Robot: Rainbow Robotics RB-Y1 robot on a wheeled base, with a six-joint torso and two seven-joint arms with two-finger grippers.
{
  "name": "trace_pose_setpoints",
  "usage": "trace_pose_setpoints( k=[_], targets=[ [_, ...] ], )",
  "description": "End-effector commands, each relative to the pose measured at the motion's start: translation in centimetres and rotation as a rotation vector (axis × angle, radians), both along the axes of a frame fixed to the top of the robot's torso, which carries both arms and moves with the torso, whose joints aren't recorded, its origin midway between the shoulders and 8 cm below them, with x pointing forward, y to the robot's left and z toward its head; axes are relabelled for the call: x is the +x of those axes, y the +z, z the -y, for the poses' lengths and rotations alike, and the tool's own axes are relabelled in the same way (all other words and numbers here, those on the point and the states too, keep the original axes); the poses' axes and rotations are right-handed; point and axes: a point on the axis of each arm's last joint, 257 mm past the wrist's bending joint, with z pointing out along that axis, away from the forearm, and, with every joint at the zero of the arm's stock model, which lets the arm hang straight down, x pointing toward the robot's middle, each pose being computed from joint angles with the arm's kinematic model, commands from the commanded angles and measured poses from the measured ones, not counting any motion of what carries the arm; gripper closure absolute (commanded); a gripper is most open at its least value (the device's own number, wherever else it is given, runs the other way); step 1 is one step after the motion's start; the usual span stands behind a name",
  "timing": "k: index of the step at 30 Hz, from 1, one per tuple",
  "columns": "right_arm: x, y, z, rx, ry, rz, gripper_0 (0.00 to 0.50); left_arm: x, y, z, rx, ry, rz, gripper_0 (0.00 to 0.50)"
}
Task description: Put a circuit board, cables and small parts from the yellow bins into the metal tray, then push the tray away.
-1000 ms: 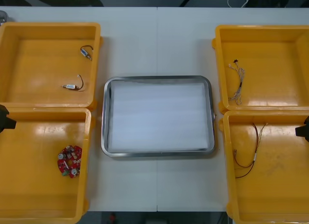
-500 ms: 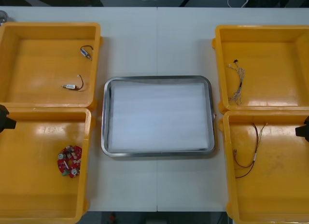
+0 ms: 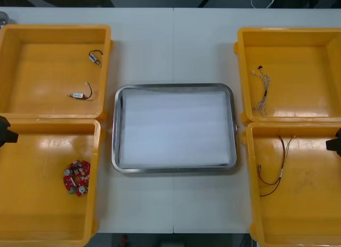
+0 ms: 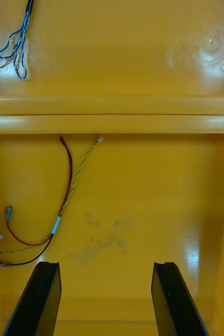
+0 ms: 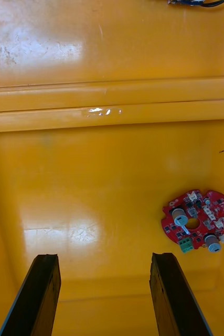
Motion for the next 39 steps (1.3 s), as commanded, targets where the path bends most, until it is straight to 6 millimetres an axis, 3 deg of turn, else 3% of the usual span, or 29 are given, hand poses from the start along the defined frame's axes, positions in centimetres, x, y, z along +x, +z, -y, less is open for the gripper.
trace_pose_setpoints(
  k=[1, 9, 15, 20, 26, 33, 39],
  targets=[
    [-0.5, 0.4, 1.4, -0.013, -0.039, 0.0, 0.0, -1.1, -0.6, -0.2, 0.072, -0.115, -0.04, 0.0],
    [-0.6, 0.6, 1.1, -0.012, -0.035, 0.009, 0.0, -1.7, -1.6, 0.6, 0.081, -0.173, -0.078, 0.0],
    [-1.3, 0.2, 0.8, -0.017, -0.056, 0.01, 0.0, -3.6, -3.1, -0.4, 0.125, -0.255, -0.136, 0.0],
    [-1.7, -0.5, 0.6, 0.01, -0.106, 0.015, 0.0, -3.8, -4.0, -0.6, 0.146, -0.31, -0.126, 0.0],
    [-1.9, -1.8, -1.6, 0.143, -0.205, 0.0, 0.0, -2.8, -5.5, 1.0, 0.109, -0.349, -0.056, 0.0],
    [-3.6, -5.4, -4.7, 0.253, -0.302, -0.086, 0.0, -2.4, -7.4, 3.1, 0.079, -0.41, -0.004, 0.0],
    [-4.8, -7.3, -5.7, 0.27, -0.353, -0.147, 0.0, -2.3, -8.7, 5.0, 0.061, -0.459, 0.021, 0.0]
  ],
)
